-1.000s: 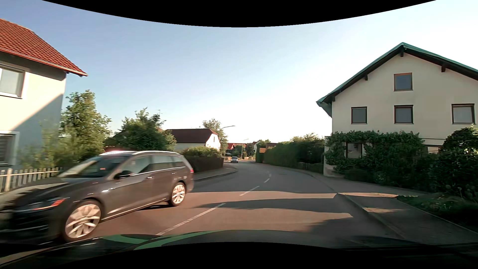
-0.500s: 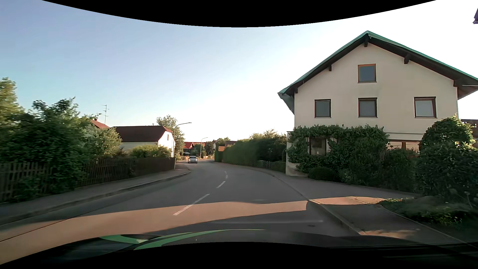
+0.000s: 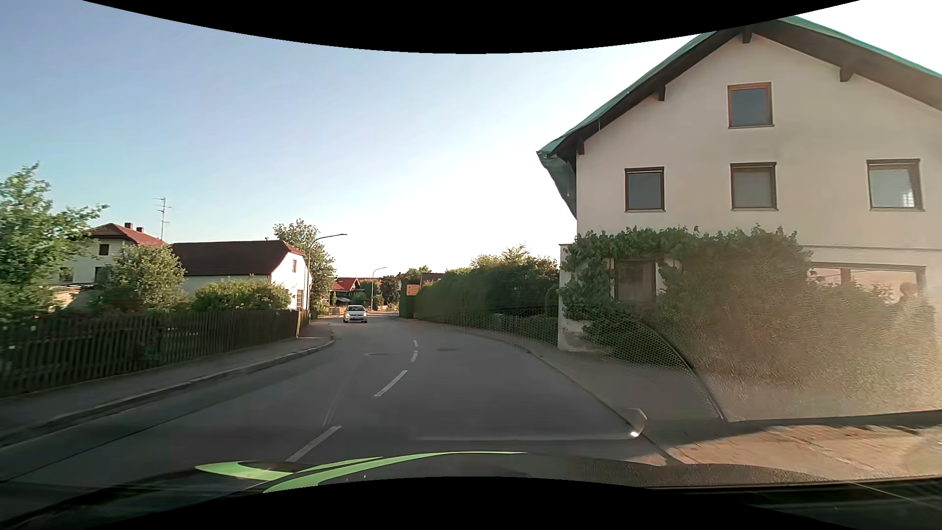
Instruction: Follow the waypoints while adhering to traffic rules and regulations
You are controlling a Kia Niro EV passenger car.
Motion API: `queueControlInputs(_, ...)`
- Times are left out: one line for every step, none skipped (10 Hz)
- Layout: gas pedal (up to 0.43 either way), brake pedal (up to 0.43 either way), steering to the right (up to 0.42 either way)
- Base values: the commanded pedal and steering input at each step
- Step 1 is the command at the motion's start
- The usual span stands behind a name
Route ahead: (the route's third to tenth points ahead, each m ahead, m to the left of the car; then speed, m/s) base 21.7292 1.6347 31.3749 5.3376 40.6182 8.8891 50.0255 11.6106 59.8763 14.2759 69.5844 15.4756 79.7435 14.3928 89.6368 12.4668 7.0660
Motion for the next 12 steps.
queueControlInputs(0.409, 0.000, 0.005)
queueControlInputs(0.409, 0.000, 0.004)
queueControlInputs(0.409, 0.000, 0.001)
queueControlInputs(0.409, 0.000, -0.005)
queueControlInputs(0.398, 0.000, -0.012)
queueControlInputs(0.390, 0.000, -0.017)
queueControlInputs(0.331, 0.000, -0.026)
queueControlInputs(0.319, 0.000, -0.033)
queueControlInputs(0.319, 0.000, -0.037)
queueControlInputs(0.319, 0.000, -0.043)
queueControlInputs(0.311, 0.000, -0.048)
queueControlInputs(0.299, 0.000, -0.056)
